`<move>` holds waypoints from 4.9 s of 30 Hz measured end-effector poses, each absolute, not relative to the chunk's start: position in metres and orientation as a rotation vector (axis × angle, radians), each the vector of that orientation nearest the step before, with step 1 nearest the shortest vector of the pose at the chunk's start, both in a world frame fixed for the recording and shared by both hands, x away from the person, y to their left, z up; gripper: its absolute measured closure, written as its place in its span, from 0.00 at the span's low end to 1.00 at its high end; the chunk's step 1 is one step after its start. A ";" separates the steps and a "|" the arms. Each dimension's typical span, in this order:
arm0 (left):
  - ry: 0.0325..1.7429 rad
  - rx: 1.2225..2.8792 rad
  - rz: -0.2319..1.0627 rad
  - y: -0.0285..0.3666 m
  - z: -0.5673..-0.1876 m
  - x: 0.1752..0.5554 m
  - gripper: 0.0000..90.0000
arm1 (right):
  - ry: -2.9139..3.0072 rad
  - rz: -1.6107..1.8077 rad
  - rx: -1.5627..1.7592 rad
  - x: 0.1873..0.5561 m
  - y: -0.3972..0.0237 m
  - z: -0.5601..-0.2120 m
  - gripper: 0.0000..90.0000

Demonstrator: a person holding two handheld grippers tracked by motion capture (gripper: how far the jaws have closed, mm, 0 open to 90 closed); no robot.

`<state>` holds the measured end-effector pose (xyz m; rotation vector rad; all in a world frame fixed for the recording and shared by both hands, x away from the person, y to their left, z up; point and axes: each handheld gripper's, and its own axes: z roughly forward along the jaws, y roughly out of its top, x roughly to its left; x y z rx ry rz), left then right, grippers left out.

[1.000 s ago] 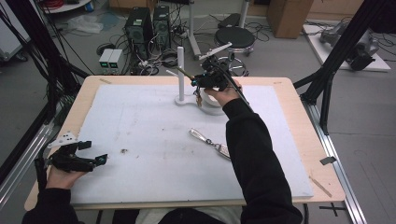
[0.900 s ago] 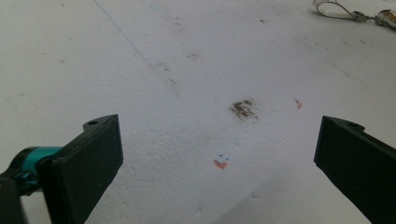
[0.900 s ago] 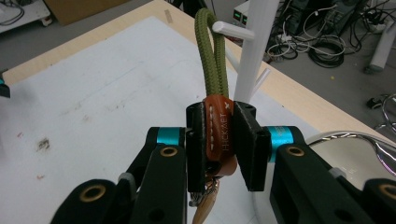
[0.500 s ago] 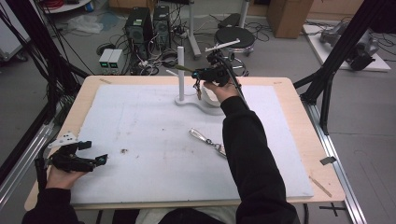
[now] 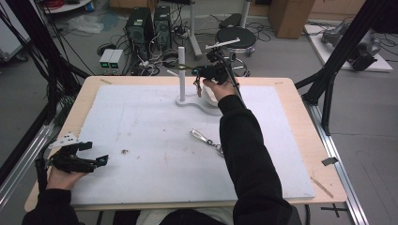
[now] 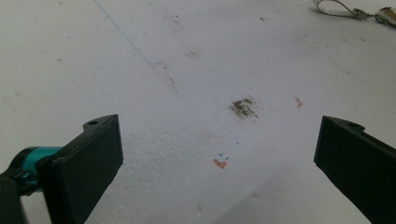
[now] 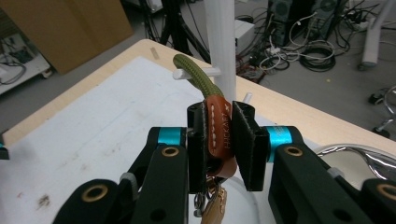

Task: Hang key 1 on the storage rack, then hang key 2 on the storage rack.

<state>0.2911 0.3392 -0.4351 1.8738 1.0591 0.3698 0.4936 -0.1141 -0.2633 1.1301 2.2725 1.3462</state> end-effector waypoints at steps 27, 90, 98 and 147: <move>1.065 1.874 0.364 0.339 -0.436 0.292 0.02 | 2.319 1.162 1.126 0.516 -0.097 -0.294 0.85; 1.065 1.887 0.363 0.339 -0.437 0.292 0.02 | 2.343 1.184 1.039 0.439 -0.159 -0.320 0.01; 1.062 1.871 0.355 0.339 -0.439 0.297 0.02 | 2.351 1.165 1.054 0.434 -0.159 -0.334 0.01; 1.065 1.866 0.363 0.341 -0.438 0.295 0.02 | 2.624 0.947 0.950 0.416 -0.119 -0.408 0.01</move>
